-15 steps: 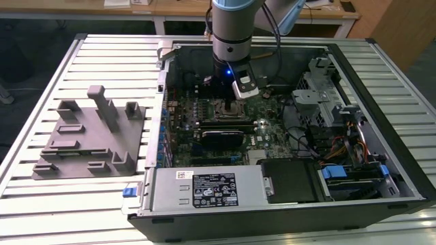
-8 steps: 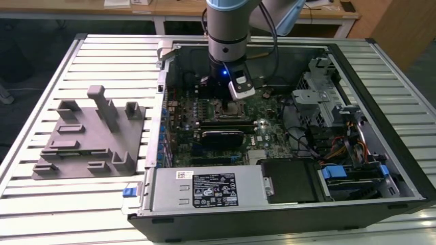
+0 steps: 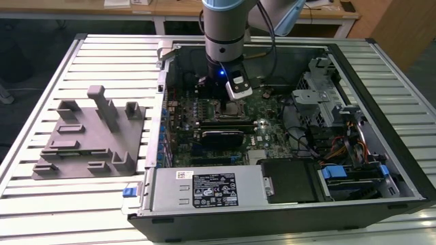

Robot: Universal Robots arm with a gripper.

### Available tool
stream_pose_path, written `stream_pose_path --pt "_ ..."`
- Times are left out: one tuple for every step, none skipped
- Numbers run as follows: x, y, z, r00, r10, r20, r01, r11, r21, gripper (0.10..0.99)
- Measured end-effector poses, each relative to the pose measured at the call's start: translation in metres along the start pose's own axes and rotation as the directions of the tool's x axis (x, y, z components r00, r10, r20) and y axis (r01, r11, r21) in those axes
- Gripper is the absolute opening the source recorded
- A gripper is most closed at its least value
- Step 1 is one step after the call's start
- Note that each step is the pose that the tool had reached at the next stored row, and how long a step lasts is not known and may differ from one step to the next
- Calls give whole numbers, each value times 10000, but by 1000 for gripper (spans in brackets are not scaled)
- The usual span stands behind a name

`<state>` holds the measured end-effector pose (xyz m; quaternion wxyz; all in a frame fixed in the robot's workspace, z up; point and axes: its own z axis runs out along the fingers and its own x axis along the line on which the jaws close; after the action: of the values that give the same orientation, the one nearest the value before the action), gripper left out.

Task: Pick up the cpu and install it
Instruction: 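Close the cpu cover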

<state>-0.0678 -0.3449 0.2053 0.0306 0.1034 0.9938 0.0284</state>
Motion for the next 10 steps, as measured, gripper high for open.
stream_pose_path --pt "0 0 0 10000 -2 1 2 10000 7 106" --pt "0 0 2 10000 -7 4 7 10000 22 106" --pt "0 0 3 10000 -31 7 31 10000 43 106" --pt "1 -1 5 9999 -102 6 102 9999 58 106" --pt "1 -1 6 9997 -227 0 227 9997 73 106" --pt "1 -1 7 9994 -352 -4 352 9993 88 106" --pt "2 -1 8 9988 -480 -9 480 9988 103 106" --pt "3 -1 8 9982 -605 -15 605 9981 115 106" --pt "4 -2 9 9974 -715 -20 715 9974 129 106" --pt "6 -2 10 9967 -812 -24 813 9966 140 106"
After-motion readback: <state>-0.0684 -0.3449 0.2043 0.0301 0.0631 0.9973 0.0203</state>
